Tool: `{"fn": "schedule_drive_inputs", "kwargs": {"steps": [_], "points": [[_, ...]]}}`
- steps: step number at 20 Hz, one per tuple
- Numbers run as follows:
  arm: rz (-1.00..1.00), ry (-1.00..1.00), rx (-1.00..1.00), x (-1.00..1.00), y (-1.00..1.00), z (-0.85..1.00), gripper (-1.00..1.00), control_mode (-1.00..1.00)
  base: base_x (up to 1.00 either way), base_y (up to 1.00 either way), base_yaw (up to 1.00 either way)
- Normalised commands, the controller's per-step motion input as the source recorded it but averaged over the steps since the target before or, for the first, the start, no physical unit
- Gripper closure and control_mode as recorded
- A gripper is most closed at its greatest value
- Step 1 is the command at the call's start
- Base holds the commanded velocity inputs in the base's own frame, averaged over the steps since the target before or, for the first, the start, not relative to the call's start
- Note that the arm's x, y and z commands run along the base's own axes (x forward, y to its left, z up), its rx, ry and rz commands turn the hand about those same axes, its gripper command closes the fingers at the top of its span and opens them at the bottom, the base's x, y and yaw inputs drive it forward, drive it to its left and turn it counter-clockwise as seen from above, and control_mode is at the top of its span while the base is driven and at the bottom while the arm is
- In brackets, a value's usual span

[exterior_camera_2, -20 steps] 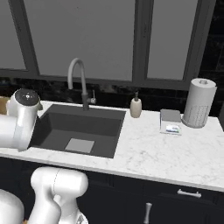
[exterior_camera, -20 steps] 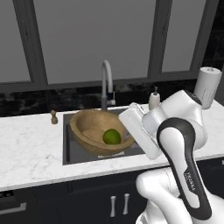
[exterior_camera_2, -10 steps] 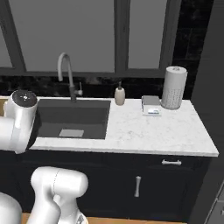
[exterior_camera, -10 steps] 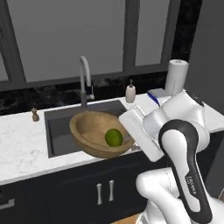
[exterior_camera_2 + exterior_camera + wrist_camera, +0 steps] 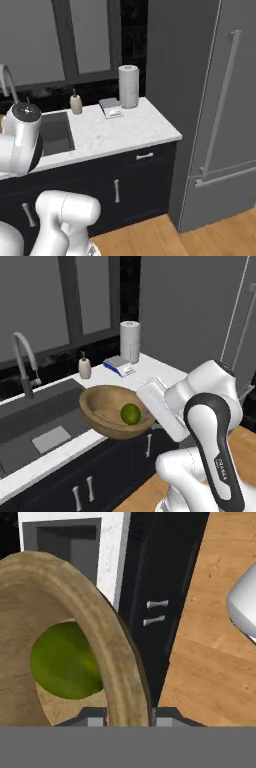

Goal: Pick the lime from the sink and place it in the bowl. Then pick the bowl and place it in the microwave. Then close the microwave door and press the start button.

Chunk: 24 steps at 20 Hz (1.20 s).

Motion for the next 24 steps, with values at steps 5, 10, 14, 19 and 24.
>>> {"fn": "schedule_drive_inputs", "kwargs": {"steps": [5,10,14,19,24], "points": [[0.0,0.0,0.0,0.0,0.0,0.0,1.0,1.0,-0.38,0.02,-0.73],[0.0,0.0,0.0,0.0,0.0,0.0,1.0,1.0,-0.33,0.0,-0.82],[0.0,0.0,0.0,0.0,0.0,0.0,1.0,1.0,-0.2,0.0,-0.89],[0.0,0.0,0.0,0.0,0.0,0.0,1.0,1.0,-0.1,0.0,-0.93],[0.0,0.0,0.0,0.0,0.0,0.0,1.0,1.0,-0.06,0.0,-0.95]]}}
